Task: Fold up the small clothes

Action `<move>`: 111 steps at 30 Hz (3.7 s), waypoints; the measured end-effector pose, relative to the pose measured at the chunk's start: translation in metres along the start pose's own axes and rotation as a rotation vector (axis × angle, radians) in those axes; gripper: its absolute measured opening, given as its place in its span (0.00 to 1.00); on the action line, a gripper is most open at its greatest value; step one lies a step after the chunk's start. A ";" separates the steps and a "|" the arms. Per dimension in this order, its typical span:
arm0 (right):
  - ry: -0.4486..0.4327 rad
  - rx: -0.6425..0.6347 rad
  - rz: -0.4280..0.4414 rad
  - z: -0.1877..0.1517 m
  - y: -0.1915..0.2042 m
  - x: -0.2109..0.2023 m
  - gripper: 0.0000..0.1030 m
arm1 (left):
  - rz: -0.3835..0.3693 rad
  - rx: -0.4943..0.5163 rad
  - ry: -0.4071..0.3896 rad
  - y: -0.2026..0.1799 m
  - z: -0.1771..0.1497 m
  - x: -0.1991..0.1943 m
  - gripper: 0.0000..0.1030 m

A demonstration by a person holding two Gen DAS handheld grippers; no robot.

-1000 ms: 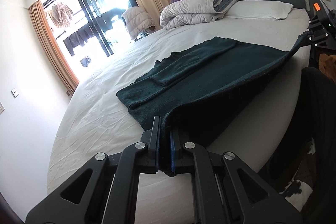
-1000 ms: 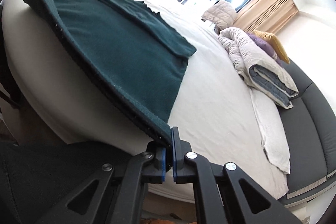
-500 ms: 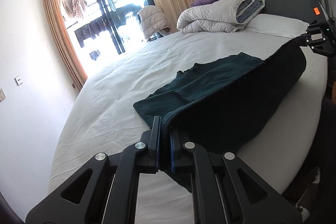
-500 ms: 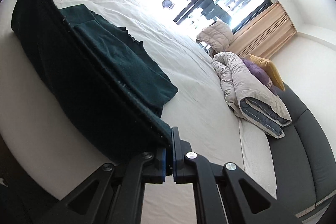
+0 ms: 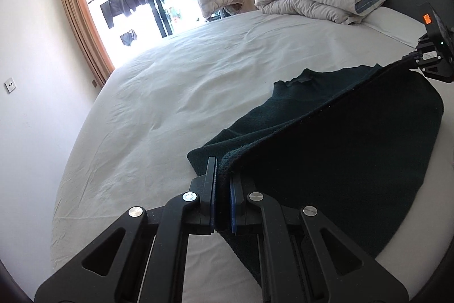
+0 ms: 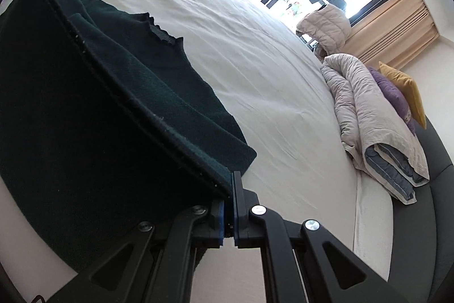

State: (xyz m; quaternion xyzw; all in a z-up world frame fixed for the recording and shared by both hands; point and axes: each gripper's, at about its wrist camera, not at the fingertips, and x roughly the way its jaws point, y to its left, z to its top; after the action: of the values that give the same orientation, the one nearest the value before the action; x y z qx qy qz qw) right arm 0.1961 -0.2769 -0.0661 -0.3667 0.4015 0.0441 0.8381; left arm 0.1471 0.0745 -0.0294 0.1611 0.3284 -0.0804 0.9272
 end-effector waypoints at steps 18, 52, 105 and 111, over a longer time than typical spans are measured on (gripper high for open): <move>0.104 0.164 0.046 0.045 -0.041 0.125 0.58 | 0.079 -0.041 0.224 0.015 0.032 0.170 0.19; -0.185 0.943 0.589 0.028 -0.068 0.083 0.60 | 0.130 -0.133 0.093 -0.023 0.018 0.119 0.91; -0.064 1.142 0.276 -0.055 -0.098 0.078 0.43 | 0.216 -0.132 0.096 -0.007 0.024 0.124 0.92; -0.188 0.933 0.708 -0.034 0.010 0.024 0.43 | 0.022 -0.241 0.142 -0.035 0.006 0.077 0.92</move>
State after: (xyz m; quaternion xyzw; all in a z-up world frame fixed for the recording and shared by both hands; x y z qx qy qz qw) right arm 0.1862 -0.2971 -0.1027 0.2023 0.4005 0.1723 0.8769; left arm 0.2013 0.0362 -0.0829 0.0576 0.3988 -0.0184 0.9150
